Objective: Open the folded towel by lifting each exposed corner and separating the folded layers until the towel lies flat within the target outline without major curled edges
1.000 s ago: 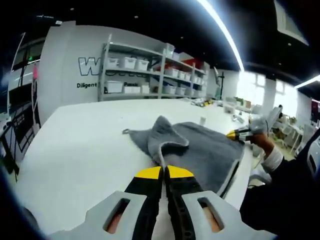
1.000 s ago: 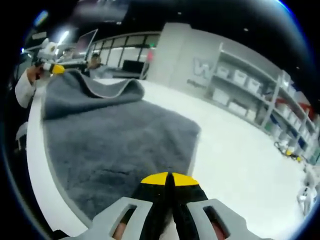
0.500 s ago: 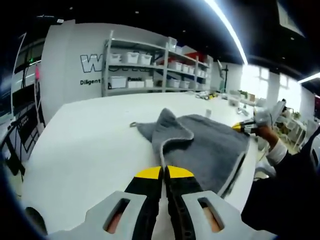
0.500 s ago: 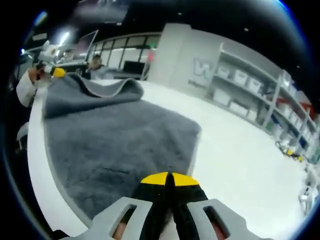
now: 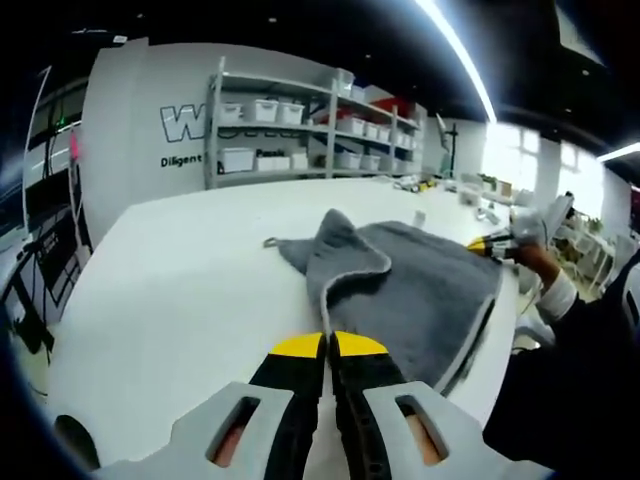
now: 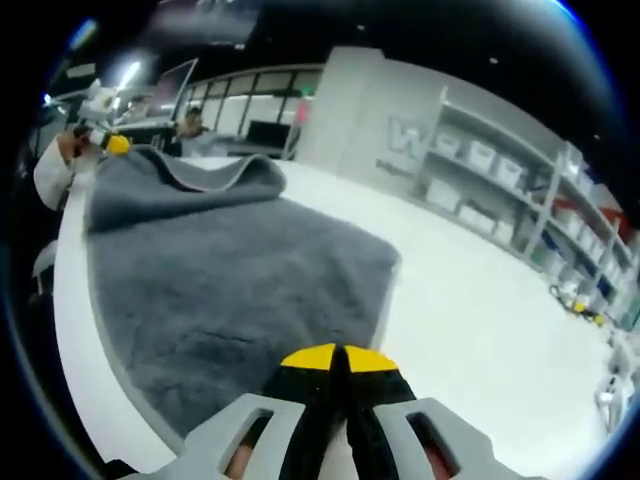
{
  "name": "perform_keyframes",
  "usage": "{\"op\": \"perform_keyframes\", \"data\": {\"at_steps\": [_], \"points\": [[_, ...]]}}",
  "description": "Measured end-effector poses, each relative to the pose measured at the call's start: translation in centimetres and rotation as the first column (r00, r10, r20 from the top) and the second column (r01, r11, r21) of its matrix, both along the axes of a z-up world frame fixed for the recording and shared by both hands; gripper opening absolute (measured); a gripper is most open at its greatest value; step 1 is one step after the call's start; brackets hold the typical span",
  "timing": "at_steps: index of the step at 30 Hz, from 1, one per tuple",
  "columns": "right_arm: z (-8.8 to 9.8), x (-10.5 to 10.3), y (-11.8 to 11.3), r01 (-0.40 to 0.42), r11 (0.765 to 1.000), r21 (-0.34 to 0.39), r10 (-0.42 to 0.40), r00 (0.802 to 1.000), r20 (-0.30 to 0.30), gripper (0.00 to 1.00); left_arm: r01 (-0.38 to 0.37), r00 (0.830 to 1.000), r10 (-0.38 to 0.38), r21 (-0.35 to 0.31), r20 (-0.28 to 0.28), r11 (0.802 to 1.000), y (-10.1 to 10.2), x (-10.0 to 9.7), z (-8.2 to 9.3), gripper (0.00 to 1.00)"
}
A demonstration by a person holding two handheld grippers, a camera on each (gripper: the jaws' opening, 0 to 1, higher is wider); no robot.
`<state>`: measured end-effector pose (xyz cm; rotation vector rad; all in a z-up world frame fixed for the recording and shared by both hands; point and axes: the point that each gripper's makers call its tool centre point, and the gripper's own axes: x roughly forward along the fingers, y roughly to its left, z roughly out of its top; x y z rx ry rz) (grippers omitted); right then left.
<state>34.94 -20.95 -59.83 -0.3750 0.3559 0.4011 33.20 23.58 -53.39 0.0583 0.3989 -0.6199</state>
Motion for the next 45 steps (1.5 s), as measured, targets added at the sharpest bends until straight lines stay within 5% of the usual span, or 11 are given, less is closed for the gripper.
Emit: {"op": "perform_keyframes", "data": {"at_steps": [45], "points": [[-0.1,0.0,-1.6,0.019,1.0,-0.024,-0.02,1.0,-0.018,0.0,-0.089,0.996,0.089,-0.01,0.0,0.996,3.9,-0.1,0.5,0.02]]}}
